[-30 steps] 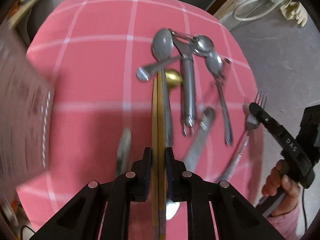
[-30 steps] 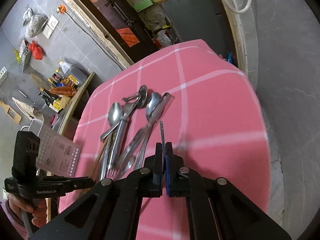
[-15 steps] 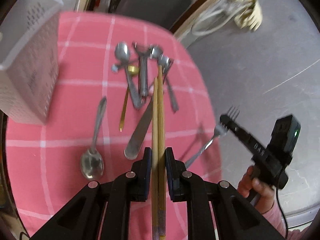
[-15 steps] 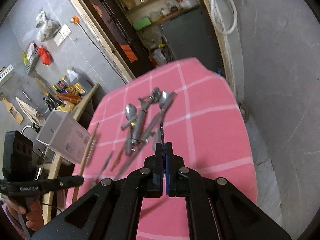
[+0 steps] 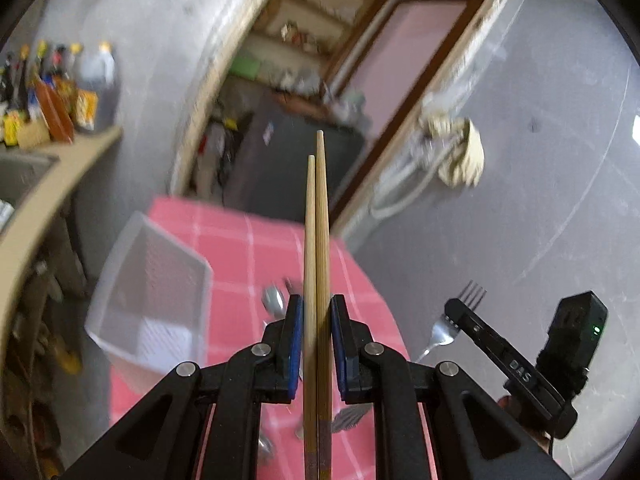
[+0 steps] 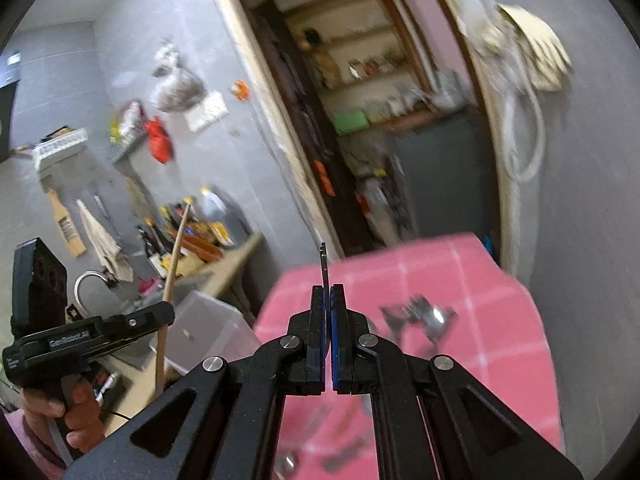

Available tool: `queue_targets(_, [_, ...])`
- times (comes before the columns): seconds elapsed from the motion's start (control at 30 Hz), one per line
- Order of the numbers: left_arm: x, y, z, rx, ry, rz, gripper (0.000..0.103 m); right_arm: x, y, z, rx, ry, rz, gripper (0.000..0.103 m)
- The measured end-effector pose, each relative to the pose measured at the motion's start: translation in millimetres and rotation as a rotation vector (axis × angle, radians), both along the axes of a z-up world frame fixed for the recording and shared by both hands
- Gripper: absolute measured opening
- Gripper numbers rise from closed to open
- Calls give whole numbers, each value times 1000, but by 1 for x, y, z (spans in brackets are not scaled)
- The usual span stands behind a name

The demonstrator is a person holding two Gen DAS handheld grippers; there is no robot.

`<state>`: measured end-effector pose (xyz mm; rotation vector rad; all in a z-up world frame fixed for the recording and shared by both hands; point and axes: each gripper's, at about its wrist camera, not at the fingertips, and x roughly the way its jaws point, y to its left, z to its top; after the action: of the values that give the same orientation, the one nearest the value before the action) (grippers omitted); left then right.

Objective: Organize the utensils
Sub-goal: 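Lift the chopsticks with the left tool and carry them over the white caddy, then open the left tool to drop the chopsticks into the caddy, withdraw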

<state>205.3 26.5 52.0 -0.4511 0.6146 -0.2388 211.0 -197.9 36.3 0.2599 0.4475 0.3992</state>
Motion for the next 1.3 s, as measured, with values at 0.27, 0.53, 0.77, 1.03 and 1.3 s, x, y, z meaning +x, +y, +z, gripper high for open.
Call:
queue_targets(0.27, [3, 67, 38, 2, -231, 181, 13, 17, 83, 48, -73, -149, 94, 3])
queue_targets(0.53, [18, 93, 15, 55, -311, 296, 13, 20, 141, 42, -204, -204, 140, 3])
queue_targets(0.77, [21, 94, -14, 101, -312, 312, 14, 31, 162, 20, -262, -165, 170, 3])
queue_targets(1.03, [14, 94, -28, 116, -269, 268, 14, 35, 169, -5, -273, -99, 208, 5])
queue_targets(1.3, [8, 101, -32, 112, -201, 242, 15, 33, 165, -14, -244, -57, 229, 13])
